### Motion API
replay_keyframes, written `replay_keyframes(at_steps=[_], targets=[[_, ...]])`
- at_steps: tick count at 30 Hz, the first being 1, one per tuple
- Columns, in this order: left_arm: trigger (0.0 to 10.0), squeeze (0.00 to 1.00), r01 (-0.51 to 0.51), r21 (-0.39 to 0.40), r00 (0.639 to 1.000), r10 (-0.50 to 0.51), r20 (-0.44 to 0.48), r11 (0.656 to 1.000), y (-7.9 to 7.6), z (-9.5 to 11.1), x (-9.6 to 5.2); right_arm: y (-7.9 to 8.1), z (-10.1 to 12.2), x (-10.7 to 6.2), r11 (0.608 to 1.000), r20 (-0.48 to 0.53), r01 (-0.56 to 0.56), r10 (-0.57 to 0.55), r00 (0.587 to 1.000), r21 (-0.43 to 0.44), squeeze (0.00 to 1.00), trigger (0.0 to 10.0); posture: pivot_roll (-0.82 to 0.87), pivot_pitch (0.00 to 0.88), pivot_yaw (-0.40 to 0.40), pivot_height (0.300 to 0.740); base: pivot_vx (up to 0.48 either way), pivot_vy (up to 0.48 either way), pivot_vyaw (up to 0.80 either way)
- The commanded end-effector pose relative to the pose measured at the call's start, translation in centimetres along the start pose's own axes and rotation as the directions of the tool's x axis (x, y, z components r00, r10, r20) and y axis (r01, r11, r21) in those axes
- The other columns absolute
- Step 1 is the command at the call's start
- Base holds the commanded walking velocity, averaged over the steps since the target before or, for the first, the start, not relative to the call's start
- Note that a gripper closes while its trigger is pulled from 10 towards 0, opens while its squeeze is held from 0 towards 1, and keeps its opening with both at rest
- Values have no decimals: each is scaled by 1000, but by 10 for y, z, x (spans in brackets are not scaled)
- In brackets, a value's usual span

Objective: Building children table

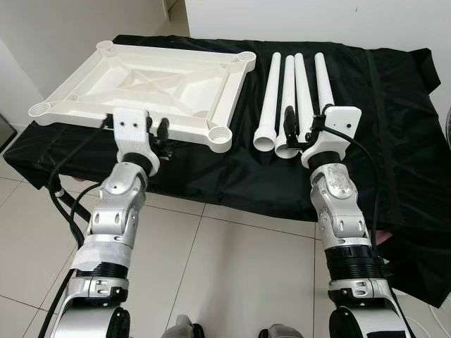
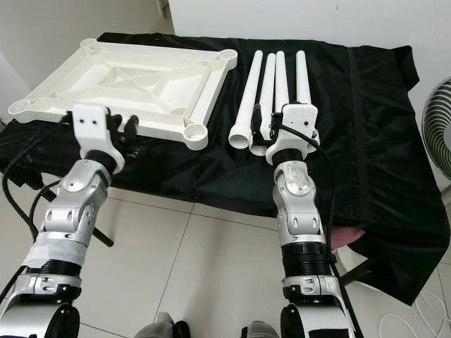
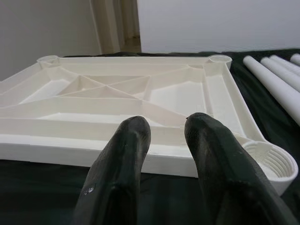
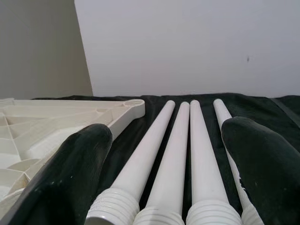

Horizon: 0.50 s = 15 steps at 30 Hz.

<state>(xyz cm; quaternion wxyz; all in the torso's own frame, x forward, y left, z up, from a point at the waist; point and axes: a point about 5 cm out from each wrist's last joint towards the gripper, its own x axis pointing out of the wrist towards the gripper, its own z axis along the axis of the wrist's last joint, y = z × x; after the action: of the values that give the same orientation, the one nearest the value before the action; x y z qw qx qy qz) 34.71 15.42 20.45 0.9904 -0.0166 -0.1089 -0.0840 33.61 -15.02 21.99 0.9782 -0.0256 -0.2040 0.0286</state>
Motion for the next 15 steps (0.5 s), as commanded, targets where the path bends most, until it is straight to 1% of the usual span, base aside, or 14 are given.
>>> replay_keyframes(at_steps=[1, 2, 3, 6, 11, 15], targets=[[10000, 0, -112, 9, 994, 112, -15, 994, 4, -10, -10, 1, 0, -8, 999, 31, -27, 28, 999, -20, 0, 10000, -102, 73, 72, 740, 0, 0, 0], [10000, 0, -119, 39, 993, 120, -13, 992, 3, -15, -14, 1, -2, -12, 998, 36, -37, 39, 999, -42, 0, 10000, -99, 73, 71, 740, 0, 0, 0], [10000, 0, -119, 39, 993, 120, -13, 992, 3, -15, -14, 1, -2, -12, 998, 36, -37, 39, 999, -42, 0, 10000, -99, 73, 71, 740, 0, 0, 0], [10000, 0, -99, 22, 995, 99, -20, 995, 0, -24, -27, -4, -10, -22, 997, 25, -46, 47, 999, -69, 0, 10000, -91, 75, 73, 740, 0, 0, 0], [10000, 0, -76, 41, 997, 76, -11, 996, -1, -23, -32, -9, -9, -25, 994, 41, -32, 37, 998, -100, 0, 10000, -87, 70, 76, 740, 0, 0, 0], [10000, 0, -78, 11, 997, 78, 6, 997, 1, -18, -31, -10, -1, -27, 997, 78, 0, 5, 997, -72, 0, 10000, -85, 65, 73, 740, 0, 0, 0]])
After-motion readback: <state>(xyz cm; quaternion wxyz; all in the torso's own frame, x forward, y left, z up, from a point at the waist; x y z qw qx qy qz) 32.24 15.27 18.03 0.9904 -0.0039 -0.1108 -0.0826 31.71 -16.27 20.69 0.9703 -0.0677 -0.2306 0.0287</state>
